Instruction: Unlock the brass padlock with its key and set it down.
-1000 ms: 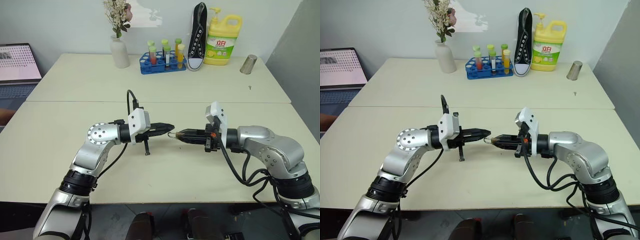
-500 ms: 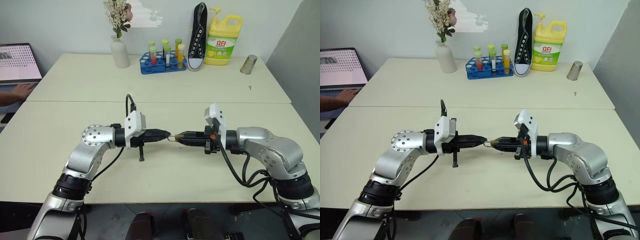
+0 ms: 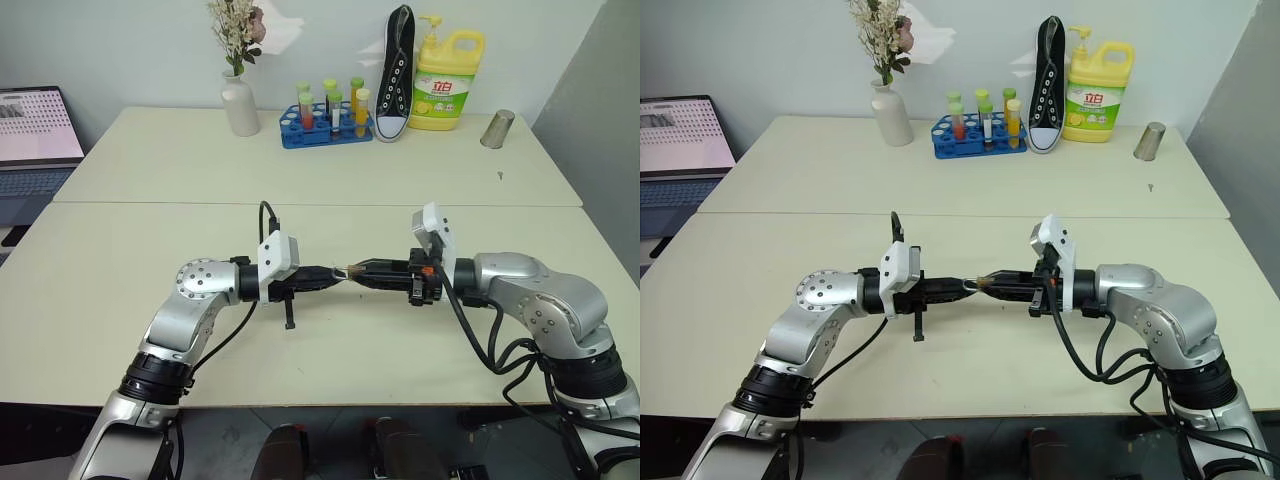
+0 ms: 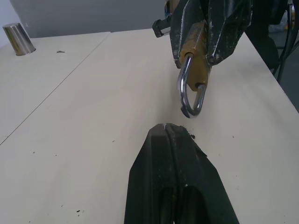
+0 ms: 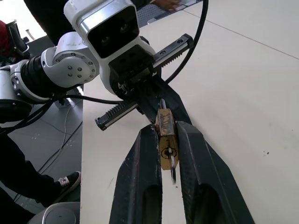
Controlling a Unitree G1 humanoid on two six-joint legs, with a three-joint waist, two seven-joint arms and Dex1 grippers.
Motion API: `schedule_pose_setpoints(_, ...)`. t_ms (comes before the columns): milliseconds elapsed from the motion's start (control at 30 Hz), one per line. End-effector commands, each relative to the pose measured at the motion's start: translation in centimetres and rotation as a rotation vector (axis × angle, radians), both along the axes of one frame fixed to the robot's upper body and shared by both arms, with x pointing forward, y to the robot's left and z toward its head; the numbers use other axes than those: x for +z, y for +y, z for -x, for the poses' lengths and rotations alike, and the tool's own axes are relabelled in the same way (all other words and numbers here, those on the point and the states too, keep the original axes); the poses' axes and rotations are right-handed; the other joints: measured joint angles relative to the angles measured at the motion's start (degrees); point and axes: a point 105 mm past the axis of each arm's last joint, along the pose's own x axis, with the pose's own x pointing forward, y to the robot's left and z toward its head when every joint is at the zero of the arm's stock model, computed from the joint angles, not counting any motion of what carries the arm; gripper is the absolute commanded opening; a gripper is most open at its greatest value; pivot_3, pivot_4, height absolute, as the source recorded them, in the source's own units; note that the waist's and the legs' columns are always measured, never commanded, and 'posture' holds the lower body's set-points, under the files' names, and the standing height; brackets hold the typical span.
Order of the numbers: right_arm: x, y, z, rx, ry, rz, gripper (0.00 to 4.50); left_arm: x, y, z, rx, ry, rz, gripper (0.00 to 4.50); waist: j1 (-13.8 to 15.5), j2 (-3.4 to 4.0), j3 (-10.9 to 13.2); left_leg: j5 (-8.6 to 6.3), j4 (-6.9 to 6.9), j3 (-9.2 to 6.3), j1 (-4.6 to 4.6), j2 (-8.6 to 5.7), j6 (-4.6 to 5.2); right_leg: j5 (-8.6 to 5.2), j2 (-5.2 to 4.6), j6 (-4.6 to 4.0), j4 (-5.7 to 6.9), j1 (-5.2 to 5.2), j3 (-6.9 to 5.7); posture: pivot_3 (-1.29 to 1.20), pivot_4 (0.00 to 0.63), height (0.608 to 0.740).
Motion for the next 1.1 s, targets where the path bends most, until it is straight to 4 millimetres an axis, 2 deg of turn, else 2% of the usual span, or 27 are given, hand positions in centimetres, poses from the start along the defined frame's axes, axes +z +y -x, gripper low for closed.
schedule_pose_setpoints(33, 1.3, 0.1, 0.3, 0.009, -0.046, -0.031, 0.14, 1.1, 0.0, 0.3, -0.008, -0.031, 0.029, 0.0, 0.0, 0.0, 0.0, 0.0, 0.0, -0.01, 0.0, 0.0, 0.0, 0.0, 0.0, 0.0, 0.0, 0.0, 0.0, 0.0, 0.15, 0.74)
schedule_pose_setpoints(367, 0.9, -0.1, 0.1, -0.003, -0.043, -0.019, 0.14, 2.1, 0.1, 0.8, -0.001, -0.033, 0.057, 0.0, 0.0, 0.0, 0.0, 0.0, 0.0, -0.01, 0.0, 0.0, 0.0, 0.0, 0.0, 0.0, 0.0, 0.0, -0.01, 0.0, 0.15, 0.74)
schedule_pose_setpoints(833, 0.4, -0.1, 0.0, -0.01, -0.037, -0.004, 0.14, 2.5, -0.2, 1.8, -0.016, -0.028, 0.069, 0.0, 0.0, 0.0, 0.0, 0.0, 0.0, 0.0, 0.0, 0.0, 0.0, -0.01, 0.0, 0.01, 0.0, 0.0, 0.01, 0.0, 0.15, 0.74)
schedule_pose_setpoints(1100, 0.2, -0.1, 0.0, -0.008, -0.038, 0.003, 0.14, 3.4, -0.6, 2.3, -0.017, 0.034, 0.123, 0.0, 0.0, 0.0, 0.0, 0.0, 0.0, -0.01, 0.0, 0.0, 0.0, -0.01, 0.0, 0.02, 0.0, 0.0, 0.0, 0.0, 0.15, 0.74)
